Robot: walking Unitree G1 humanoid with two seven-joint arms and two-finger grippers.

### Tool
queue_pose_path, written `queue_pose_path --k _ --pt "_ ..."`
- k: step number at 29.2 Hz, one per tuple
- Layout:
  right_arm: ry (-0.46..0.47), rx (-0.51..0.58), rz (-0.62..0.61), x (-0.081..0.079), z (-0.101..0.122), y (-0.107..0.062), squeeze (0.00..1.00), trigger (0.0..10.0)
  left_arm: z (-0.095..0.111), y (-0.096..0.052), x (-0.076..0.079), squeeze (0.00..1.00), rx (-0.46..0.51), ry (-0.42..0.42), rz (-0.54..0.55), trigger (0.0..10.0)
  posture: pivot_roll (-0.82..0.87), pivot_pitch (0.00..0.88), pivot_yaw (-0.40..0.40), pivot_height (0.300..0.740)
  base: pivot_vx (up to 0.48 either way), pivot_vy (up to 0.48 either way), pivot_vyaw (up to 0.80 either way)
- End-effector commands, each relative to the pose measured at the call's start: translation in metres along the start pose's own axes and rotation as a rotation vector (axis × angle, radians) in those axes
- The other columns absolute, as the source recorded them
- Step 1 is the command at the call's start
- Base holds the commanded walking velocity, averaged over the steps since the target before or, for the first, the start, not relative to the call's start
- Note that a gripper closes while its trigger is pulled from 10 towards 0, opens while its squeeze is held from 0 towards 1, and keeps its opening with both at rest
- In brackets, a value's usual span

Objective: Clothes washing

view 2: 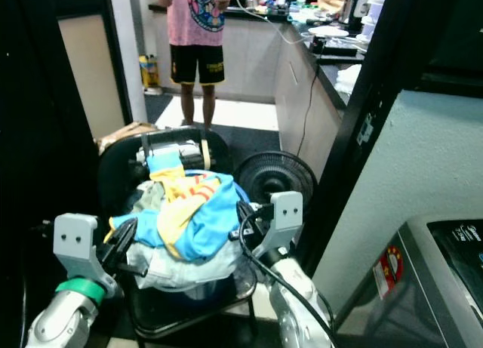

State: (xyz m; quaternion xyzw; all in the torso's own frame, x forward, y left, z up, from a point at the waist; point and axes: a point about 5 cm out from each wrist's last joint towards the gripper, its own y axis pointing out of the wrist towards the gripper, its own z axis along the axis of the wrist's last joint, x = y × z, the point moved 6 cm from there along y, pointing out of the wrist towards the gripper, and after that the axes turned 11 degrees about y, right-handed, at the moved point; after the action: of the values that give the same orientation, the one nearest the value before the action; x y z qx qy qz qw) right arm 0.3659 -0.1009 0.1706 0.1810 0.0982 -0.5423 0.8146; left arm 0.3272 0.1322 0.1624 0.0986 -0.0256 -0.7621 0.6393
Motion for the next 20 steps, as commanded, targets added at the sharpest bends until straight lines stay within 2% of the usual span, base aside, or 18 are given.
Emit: queue_pose_path --k 1,20 --pt "0.012 -0.012 -0.005 0.0003 -0.0040 -0.0012 0.00 10.0 -0.0024 0.0003 -0.0001 0.00 -0.010 0.002 -0.001 10.0 -0.01 0.022 0.007 0.740 0.390 0.000 0.00" --pt "0.007 -0.024 0.004 -0.0017 -0.0069 -0.0010 0.00 10.0 -0.0033 -0.0004 0.0008 0.00 -0.014 0.002 0.001 10.0 -0.01 0.024 0.000 0.740 0.387 0.000 0.00"
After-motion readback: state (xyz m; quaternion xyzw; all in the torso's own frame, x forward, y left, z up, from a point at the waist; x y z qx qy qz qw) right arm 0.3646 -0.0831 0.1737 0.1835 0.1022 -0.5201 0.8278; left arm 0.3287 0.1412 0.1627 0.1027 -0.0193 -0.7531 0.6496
